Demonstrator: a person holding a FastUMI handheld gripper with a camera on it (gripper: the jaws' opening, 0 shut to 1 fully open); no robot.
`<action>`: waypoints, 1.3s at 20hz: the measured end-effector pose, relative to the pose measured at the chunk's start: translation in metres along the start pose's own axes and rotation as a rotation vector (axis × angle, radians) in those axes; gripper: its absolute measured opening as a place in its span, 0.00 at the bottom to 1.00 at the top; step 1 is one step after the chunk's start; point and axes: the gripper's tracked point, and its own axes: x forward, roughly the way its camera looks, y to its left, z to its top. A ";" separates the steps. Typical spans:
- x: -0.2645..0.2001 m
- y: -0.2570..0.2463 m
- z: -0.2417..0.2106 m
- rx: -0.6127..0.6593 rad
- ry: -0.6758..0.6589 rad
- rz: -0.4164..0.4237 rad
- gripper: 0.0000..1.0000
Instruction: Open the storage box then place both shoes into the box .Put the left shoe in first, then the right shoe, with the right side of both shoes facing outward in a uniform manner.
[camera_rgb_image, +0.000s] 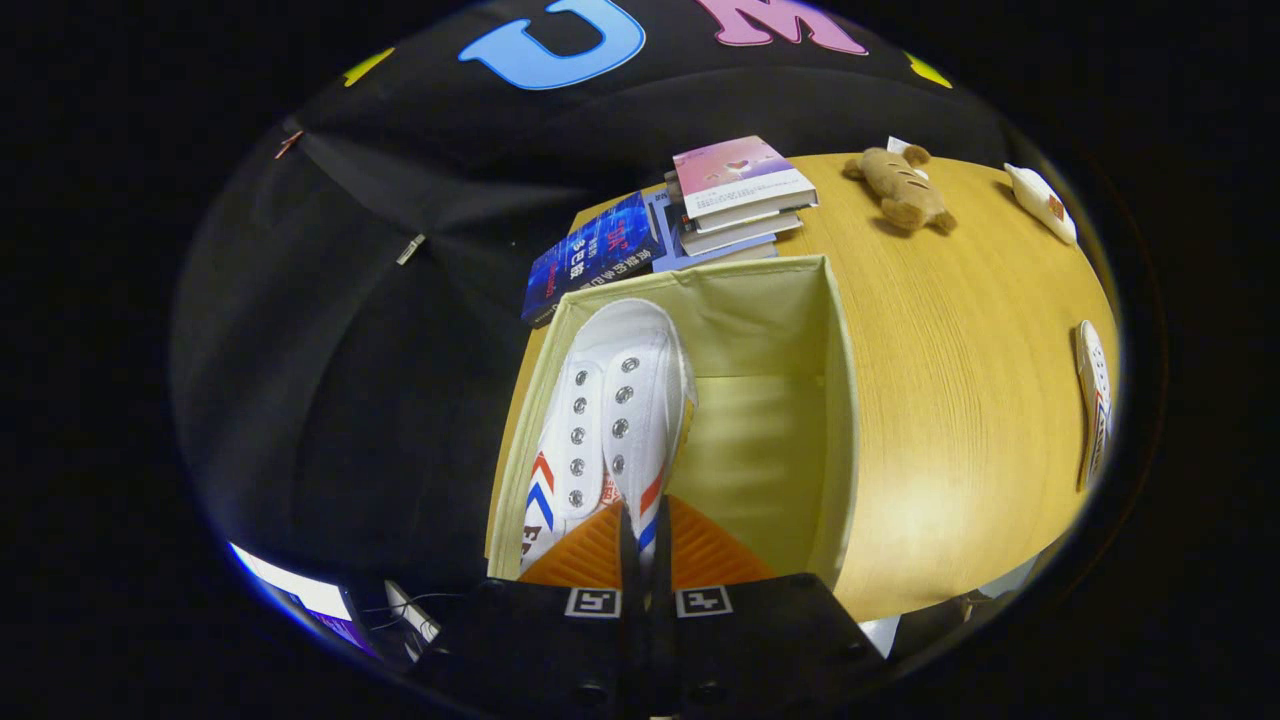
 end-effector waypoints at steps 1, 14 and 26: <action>0.006 -0.002 0.000 0.005 0.005 -0.011 0.05; -0.081 -0.032 0.045 -0.166 -0.129 0.168 0.99; -0.221 -0.385 0.087 -0.199 -0.225 -0.189 0.99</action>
